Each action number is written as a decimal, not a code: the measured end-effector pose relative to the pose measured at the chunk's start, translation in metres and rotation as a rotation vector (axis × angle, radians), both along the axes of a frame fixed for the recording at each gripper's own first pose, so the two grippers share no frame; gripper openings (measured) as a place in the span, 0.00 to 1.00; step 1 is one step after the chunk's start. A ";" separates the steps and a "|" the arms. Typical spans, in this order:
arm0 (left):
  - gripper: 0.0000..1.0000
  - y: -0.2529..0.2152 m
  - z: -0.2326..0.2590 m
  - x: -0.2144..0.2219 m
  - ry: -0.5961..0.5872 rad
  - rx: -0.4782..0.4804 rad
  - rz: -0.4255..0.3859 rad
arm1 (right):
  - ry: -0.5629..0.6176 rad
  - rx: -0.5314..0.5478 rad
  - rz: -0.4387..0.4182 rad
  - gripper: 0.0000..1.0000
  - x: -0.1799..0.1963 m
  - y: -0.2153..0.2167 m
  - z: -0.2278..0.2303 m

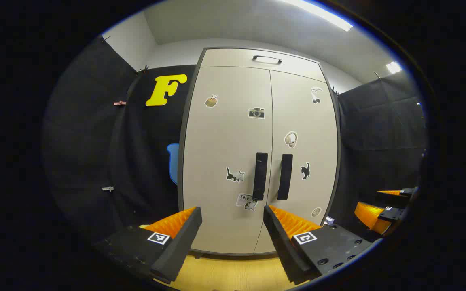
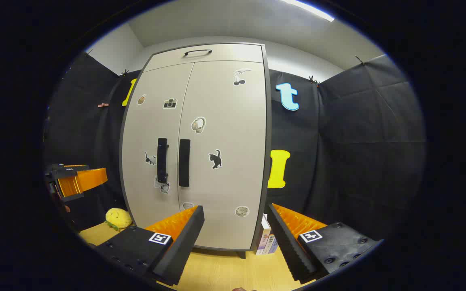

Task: Open the right door of the double-door shoe cabinet with the right hand, and open the left door with the left hand.

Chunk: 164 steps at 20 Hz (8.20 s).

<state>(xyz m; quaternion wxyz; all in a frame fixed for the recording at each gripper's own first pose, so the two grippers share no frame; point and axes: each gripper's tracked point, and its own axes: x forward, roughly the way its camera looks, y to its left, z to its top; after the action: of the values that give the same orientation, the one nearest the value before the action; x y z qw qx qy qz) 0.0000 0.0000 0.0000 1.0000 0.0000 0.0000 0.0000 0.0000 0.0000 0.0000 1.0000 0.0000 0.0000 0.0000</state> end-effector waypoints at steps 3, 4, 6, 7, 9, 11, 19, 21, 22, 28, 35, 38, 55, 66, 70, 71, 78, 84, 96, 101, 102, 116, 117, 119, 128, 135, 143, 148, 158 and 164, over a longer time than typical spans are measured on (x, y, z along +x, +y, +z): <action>0.95 -0.003 0.004 -0.001 -0.010 0.029 -0.007 | 0.012 0.011 0.000 0.99 0.000 0.003 -0.003; 0.95 -0.003 0.004 -0.003 -0.010 0.033 -0.010 | 0.016 0.010 0.002 0.99 0.001 0.005 -0.005; 0.95 -0.003 0.004 -0.003 -0.010 0.039 -0.017 | 0.021 0.007 0.005 0.99 0.000 0.008 -0.005; 0.95 -0.001 0.004 -0.004 -0.009 0.045 -0.015 | 0.018 0.011 0.005 0.99 0.000 0.010 -0.003; 0.95 0.002 0.003 -0.005 -0.006 0.054 -0.016 | 0.016 0.009 0.002 0.99 0.000 0.011 -0.001; 0.95 0.005 0.004 -0.006 -0.010 0.055 -0.020 | 0.015 0.004 -0.009 0.99 0.000 0.012 0.002; 0.95 0.025 -0.009 -0.009 0.022 0.036 -0.047 | 0.026 0.007 -0.027 0.99 -0.006 0.036 0.007; 0.95 0.034 -0.016 -0.012 0.037 0.050 -0.052 | 0.046 0.002 -0.031 0.99 -0.010 0.045 0.006; 0.95 0.037 -0.019 -0.014 0.040 0.053 -0.060 | 0.046 0.002 -0.035 0.99 -0.013 0.050 0.007; 0.95 0.063 -0.019 -0.029 0.017 0.053 -0.084 | 0.053 0.064 -0.044 0.98 -0.012 0.074 0.019; 0.95 0.082 -0.036 -0.036 0.066 0.037 -0.081 | 0.027 0.068 -0.039 0.98 0.030 0.083 0.053; 0.95 0.083 -0.044 -0.031 0.091 0.056 -0.066 | 0.040 0.092 0.006 0.98 0.054 0.099 0.063; 0.95 0.091 -0.095 -0.007 0.233 0.069 0.039 | 0.092 0.136 0.090 0.98 0.203 0.135 0.030; 0.95 0.092 -0.115 -0.013 0.276 0.008 0.033 | 0.106 0.129 0.101 0.37 0.215 0.156 0.025; 0.95 0.093 -0.121 -0.021 0.296 -0.007 0.019 | 0.105 0.123 0.086 0.28 0.214 0.155 0.024; 0.95 0.094 -0.122 -0.024 0.297 -0.011 0.017 | 0.105 0.125 0.088 0.28 0.213 0.156 0.024; 0.95 0.093 -0.115 -0.038 0.277 0.024 -0.041 | 0.117 0.125 0.062 0.24 0.202 0.152 0.026; 0.95 0.076 -0.115 -0.047 0.282 -0.015 -0.121 | 0.115 0.110 0.055 0.24 0.187 0.145 0.030; 0.95 0.028 -0.088 -0.063 0.229 -0.019 -0.011 | 0.124 0.152 0.224 0.24 0.156 0.127 0.036; 0.95 -0.005 -0.080 -0.074 0.201 0.000 0.013 | 0.107 0.144 0.283 0.23 0.142 0.113 0.038; 0.95 -0.010 -0.079 -0.076 0.197 0.006 0.021 | 0.107 0.140 0.291 0.23 0.139 0.109 0.037; 0.95 -0.069 -0.062 -0.113 0.160 0.015 0.051 | 0.119 0.109 0.066 0.05 0.131 -0.018 0.034; 0.95 -0.070 -0.060 -0.114 0.156 0.015 0.047 | 0.137 0.182 0.096 0.05 0.123 -0.011 0.036; 0.95 -0.075 -0.059 -0.115 0.157 0.021 0.036 | 0.135 0.160 0.089 0.11 0.123 -0.011 0.036; 0.95 -0.057 -0.055 -0.100 0.167 0.028 0.007 | 0.096 0.048 -0.001 0.07 0.118 -0.024 0.041; 0.95 -0.029 -0.050 -0.065 0.158 0.030 -0.021 | 0.061 0.026 0.023 0.06 0.057 0.011 0.057; 0.95 0.003 -0.054 -0.035 0.167 0.028 -0.085 | 0.083 0.054 0.116 0.07 0.066 0.119 0.042; 0.95 0.032 -0.040 -0.022 0.118 0.043 -0.111 | 0.140 0.079 0.081 0.34 0.089 0.158 0.011; 0.95 0.082 -0.040 -0.010 0.102 0.053 -0.102 | 0.108 0.109 -0.015 1.00 0.101 0.170 -0.006; 0.95 0.083 -0.041 0.000 0.123 0.026 -0.077 | 0.091 0.097 -0.020 1.00 0.103 0.162 -0.014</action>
<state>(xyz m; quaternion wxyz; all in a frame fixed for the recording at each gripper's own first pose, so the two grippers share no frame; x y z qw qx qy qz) -0.0003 0.0832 -0.0413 0.9973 0.0128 0.0617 -0.0383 0.1028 0.1619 -0.0143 0.9977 0.0484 0.0457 -0.0098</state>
